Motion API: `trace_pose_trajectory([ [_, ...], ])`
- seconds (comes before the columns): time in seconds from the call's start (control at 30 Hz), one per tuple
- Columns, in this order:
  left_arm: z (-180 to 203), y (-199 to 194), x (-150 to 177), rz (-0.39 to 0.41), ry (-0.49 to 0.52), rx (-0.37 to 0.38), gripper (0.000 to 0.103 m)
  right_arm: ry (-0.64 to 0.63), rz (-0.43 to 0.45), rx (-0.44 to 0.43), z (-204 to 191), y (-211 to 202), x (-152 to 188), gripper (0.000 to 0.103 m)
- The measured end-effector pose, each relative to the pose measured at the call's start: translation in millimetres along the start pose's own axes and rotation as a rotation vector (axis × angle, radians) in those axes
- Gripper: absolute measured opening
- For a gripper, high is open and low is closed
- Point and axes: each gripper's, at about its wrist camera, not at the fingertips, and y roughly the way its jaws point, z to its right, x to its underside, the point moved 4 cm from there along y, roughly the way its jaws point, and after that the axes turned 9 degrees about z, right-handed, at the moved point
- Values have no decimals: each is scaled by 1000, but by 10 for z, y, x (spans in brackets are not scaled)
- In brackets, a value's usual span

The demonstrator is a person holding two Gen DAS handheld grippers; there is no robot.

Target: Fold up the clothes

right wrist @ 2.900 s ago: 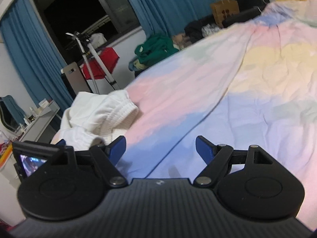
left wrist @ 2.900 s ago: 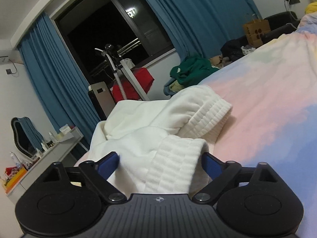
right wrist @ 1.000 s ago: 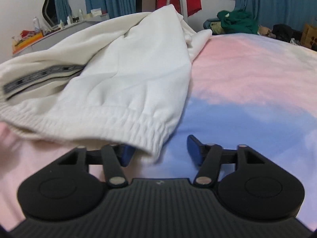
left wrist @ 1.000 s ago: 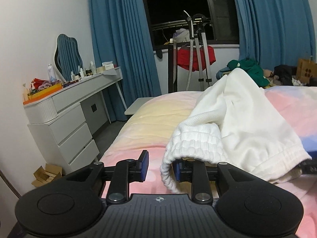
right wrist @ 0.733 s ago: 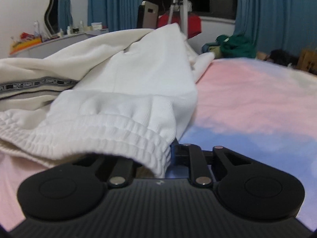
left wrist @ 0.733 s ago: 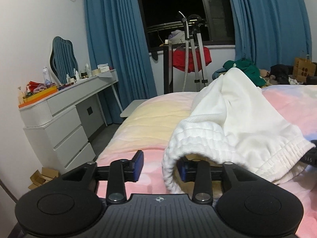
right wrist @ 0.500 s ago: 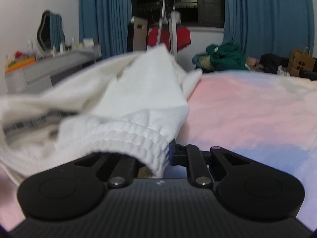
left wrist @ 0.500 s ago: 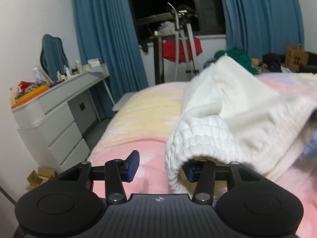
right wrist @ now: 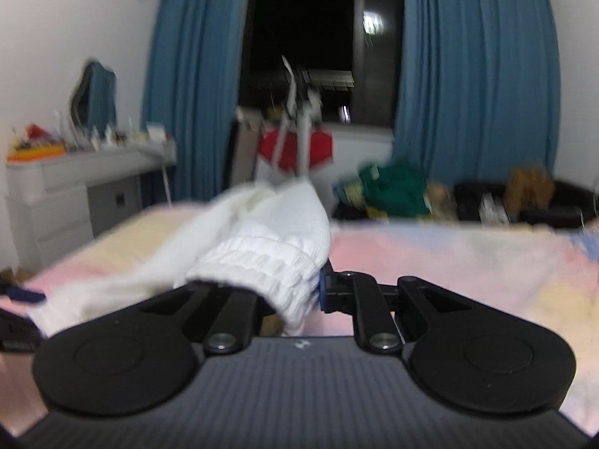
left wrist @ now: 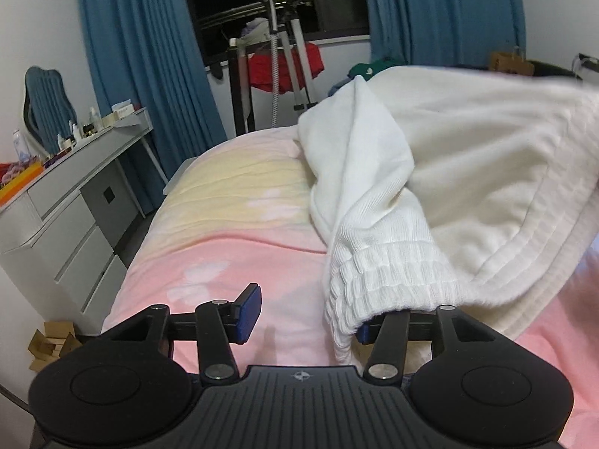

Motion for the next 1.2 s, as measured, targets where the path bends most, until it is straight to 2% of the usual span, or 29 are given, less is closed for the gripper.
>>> trace_pose_trajectory([
  [0.13,128,42,24,-7,41,18,52,157,-255,24,301,165,479,14],
  [0.17,202,53,21,1,63,26,52,184,-292,29,353,187,553,14],
  [0.27,420,56,54,31,149,46,52,218,-328,30,423,211,615,16],
  [0.33,558,85,74,49,205,55,52,189,-322,20,392,200,609,16],
  [0.5,564,299,3,59,141,61,52,73,-298,49,240,223,649,17],
  [0.6,530,322,-86,105,109,58,32,169,-313,37,293,215,716,16],
  [0.63,494,318,-127,116,85,54,19,208,-319,31,317,209,735,16],
  [0.67,415,299,-179,126,44,50,14,248,-324,25,340,204,754,16],
  [0.73,185,215,-310,151,-50,46,13,302,-332,-5,278,142,763,16],
  [0.9,-820,153,-753,231,-279,-42,9,429,-335,-183,-162,-20,627,16],
  [1.03,-1824,249,-1116,261,-387,-128,9,478,-309,-342,-836,22,429,16],
  [1.2,-2821,590,-1400,231,-413,-241,9,496,-278,-556,-1920,280,226,16],
])
